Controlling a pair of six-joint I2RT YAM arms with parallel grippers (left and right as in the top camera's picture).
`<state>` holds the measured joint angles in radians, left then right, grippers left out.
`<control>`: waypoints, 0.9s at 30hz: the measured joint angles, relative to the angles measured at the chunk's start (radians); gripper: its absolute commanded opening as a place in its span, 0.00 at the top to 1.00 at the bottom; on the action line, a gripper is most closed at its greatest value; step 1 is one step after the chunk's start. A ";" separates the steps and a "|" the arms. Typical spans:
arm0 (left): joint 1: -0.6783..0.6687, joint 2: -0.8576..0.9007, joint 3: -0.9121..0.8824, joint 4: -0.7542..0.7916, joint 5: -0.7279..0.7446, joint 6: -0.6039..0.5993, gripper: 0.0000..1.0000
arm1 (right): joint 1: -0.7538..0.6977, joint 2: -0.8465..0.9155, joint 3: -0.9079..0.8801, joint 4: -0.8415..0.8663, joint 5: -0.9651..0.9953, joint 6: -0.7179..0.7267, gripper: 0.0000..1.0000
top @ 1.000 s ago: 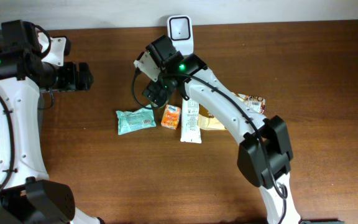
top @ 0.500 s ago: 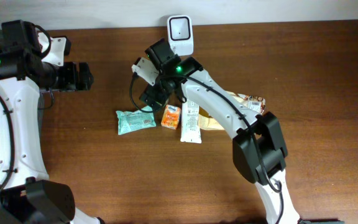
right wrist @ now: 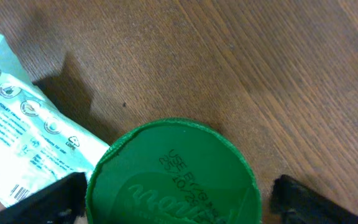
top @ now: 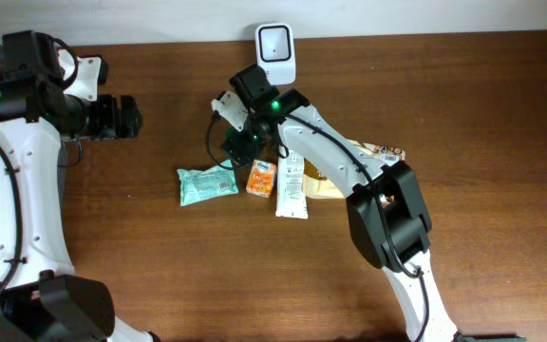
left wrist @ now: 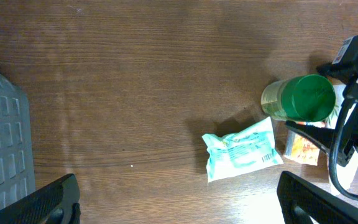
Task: Scan the item barcode
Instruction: 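Lower right gripper over the green-capped jar and grasp it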
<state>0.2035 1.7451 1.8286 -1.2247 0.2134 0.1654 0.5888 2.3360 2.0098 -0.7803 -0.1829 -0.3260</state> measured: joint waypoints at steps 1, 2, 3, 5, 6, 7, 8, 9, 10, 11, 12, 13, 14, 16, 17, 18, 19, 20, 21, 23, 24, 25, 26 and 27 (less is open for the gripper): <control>0.000 0.000 0.000 0.000 0.000 0.000 0.01 | 0.000 0.000 0.000 0.000 -0.002 0.003 0.19; 0.000 0.000 0.000 0.000 0.000 0.000 0.01 | 0.000 0.000 0.000 0.001 -0.003 0.007 0.25; 0.000 0.000 0.000 0.000 0.000 0.000 0.01 | 0.000 0.000 0.000 0.003 -0.003 0.009 0.33; 0.000 0.000 0.000 0.000 0.000 0.000 0.01 | 0.000 0.001 0.000 0.008 -0.003 0.009 0.40; 0.000 0.000 0.000 0.000 0.000 0.000 0.01 | 0.000 0.001 0.000 0.010 -0.003 0.015 0.42; 0.000 0.000 0.000 0.000 0.000 0.000 0.01 | 0.000 0.001 0.000 0.011 -0.003 0.032 0.42; 0.000 0.000 0.000 0.000 0.000 0.000 0.01 | 0.000 0.001 0.000 0.011 -0.003 0.040 0.42; 0.000 0.000 0.000 0.000 0.000 0.000 0.01 | 0.000 0.001 0.000 0.011 -0.002 0.057 0.42; 0.000 0.000 0.000 0.000 0.000 0.000 0.01 | 0.000 0.001 0.000 0.011 0.001 0.085 0.42; 0.000 0.000 0.000 0.000 0.000 0.000 0.01 | 0.000 0.001 0.000 0.011 0.002 0.099 0.42; 0.000 0.000 0.000 0.000 0.000 0.000 0.01 | 0.000 0.001 0.001 0.011 0.005 0.123 0.43; 0.000 0.000 0.000 0.000 0.000 0.000 0.01 | 0.000 -0.001 0.001 0.011 0.010 0.151 0.43; 0.000 0.000 0.000 0.000 0.000 0.000 0.01 | 0.000 -0.003 0.001 0.009 0.027 0.191 0.43; 0.000 0.000 0.000 0.000 0.000 0.000 0.01 | 0.000 -0.012 0.000 -0.001 0.074 0.280 0.44; 0.000 0.000 0.000 0.000 0.000 0.000 0.01 | 0.000 -0.017 0.000 -0.004 0.099 0.323 0.47; 0.000 0.000 0.000 0.000 0.000 0.000 0.01 | 0.000 -0.025 0.000 -0.006 0.132 0.378 0.47; 0.000 0.000 0.000 0.000 0.000 0.000 0.01 | 0.000 -0.034 0.000 -0.008 0.167 0.437 0.49; 0.000 0.000 0.000 0.000 0.000 0.000 0.01 | 0.000 -0.043 0.000 -0.021 0.217 0.520 0.50; 0.000 0.000 0.000 0.000 0.000 0.000 0.01 | 0.000 -0.047 0.000 -0.030 0.246 0.568 0.50; 0.000 0.000 0.000 0.000 0.000 0.000 0.01 | 0.000 -0.049 0.000 -0.035 0.301 0.682 0.51; 0.000 0.000 0.000 0.000 0.000 0.000 0.01 | 0.000 -0.049 0.000 -0.036 0.321 0.735 0.51; 0.000 0.000 0.000 0.000 0.000 0.000 0.01 | 0.000 -0.049 0.000 -0.040 0.334 0.782 0.51; 0.000 0.000 0.000 0.000 0.000 0.000 0.01 | 0.000 -0.049 0.000 -0.048 0.345 0.848 0.51; 0.000 0.000 0.000 0.000 0.000 0.000 0.01 | 0.000 -0.049 0.000 -0.064 0.351 0.900 0.51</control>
<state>0.2035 1.7451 1.8286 -1.2247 0.2134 0.1654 0.5888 2.2871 2.0102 -0.8440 0.1684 0.5743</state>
